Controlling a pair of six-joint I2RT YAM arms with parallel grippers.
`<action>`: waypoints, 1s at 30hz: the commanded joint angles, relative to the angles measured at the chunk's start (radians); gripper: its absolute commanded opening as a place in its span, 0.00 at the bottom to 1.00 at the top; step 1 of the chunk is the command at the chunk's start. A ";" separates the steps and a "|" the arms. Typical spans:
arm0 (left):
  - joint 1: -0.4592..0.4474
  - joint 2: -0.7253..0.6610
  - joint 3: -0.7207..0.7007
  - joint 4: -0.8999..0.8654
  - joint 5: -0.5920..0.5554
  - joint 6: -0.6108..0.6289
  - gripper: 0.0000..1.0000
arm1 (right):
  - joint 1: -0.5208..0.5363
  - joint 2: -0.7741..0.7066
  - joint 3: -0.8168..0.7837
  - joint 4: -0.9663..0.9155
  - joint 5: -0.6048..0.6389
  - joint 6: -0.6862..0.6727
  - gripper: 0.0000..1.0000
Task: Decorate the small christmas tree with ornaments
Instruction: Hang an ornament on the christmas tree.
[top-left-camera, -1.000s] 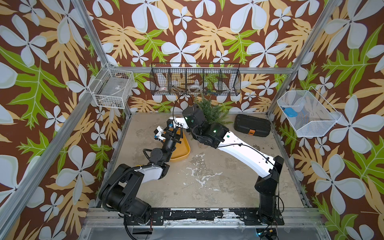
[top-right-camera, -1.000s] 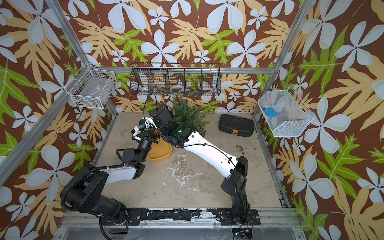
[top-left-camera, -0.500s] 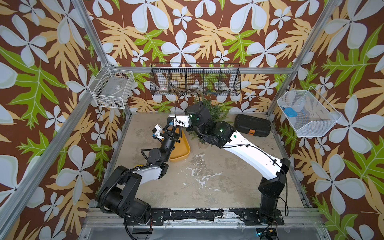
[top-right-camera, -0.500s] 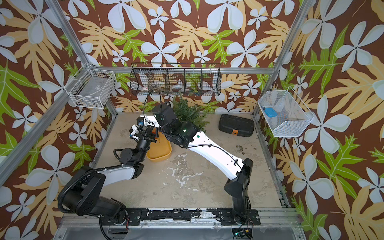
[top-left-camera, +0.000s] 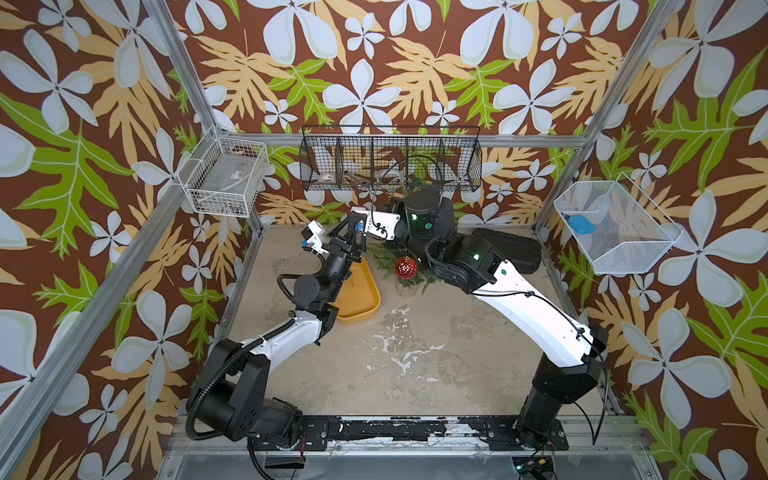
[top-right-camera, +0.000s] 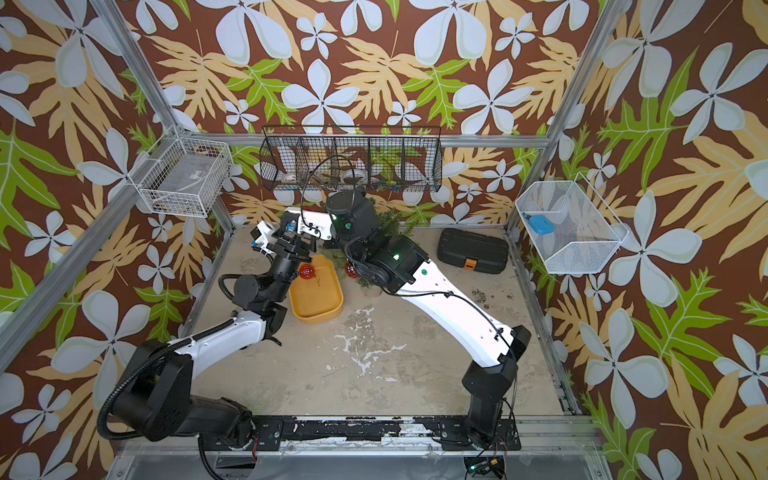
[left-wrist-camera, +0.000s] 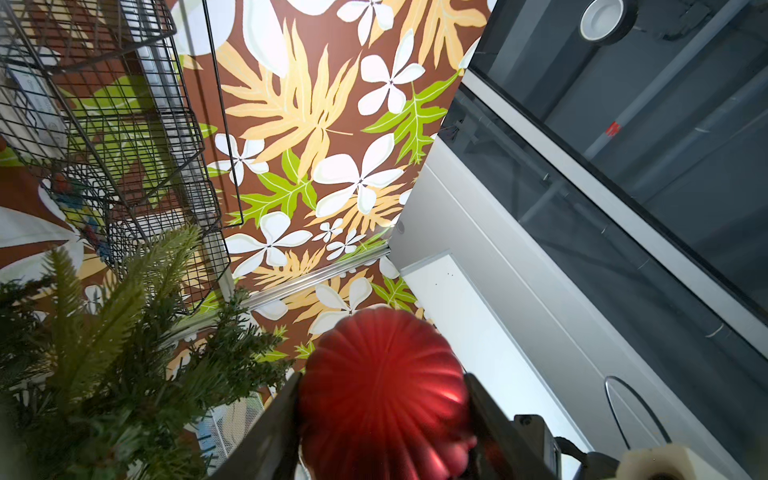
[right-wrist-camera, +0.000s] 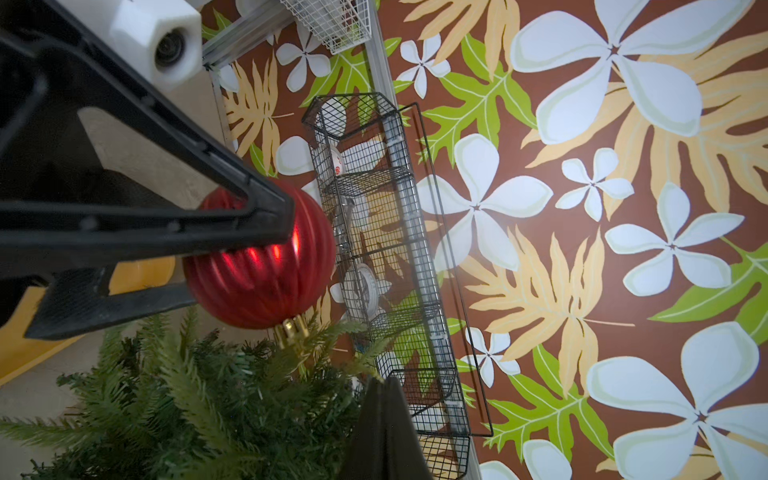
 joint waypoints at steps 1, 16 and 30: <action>0.002 0.045 0.085 -0.069 0.085 0.070 0.23 | -0.030 -0.017 -0.008 0.034 -0.043 0.035 0.00; 0.005 0.178 0.284 -0.204 0.152 0.171 0.23 | -0.185 -0.030 -0.086 0.036 -0.177 0.075 0.00; 0.023 0.171 0.206 -0.102 0.102 0.111 0.21 | -0.187 0.003 -0.098 0.035 -0.136 0.049 0.00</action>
